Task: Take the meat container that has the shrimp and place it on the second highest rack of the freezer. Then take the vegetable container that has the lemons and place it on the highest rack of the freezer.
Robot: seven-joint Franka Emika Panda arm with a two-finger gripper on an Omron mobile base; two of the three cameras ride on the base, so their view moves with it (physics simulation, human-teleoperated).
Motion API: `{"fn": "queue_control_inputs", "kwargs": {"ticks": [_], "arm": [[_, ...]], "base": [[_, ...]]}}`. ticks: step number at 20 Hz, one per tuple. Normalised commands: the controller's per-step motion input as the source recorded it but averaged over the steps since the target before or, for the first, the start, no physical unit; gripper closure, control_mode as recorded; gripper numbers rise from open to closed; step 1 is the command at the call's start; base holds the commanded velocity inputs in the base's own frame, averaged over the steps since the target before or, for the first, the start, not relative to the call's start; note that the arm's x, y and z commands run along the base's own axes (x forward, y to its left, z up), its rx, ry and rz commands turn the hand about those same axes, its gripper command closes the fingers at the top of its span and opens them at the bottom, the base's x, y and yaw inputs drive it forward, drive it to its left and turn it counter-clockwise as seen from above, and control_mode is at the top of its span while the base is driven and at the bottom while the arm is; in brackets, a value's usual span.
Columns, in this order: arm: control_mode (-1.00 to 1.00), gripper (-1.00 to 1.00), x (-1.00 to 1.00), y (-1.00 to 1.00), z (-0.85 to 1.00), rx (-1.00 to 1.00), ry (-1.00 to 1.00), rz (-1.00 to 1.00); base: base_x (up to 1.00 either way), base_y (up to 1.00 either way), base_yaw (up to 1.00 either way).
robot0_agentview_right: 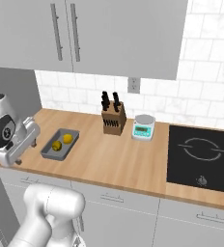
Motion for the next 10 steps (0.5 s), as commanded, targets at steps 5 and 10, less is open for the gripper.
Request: {"fn": "queue_control_inputs", "kwargs": {"ticks": [5, 10], "arm": [[-1.00, -1.00, 0.44, -0.10, -0.44, -0.01, 0.06, 0.00], [-1.00, -1.00, 0.30, 0.00, -0.43, -0.13, -0.02, 0.00]], "base": [[0.00, 0.00, 0.00], [0.00, 0.00, 0.00]]}}
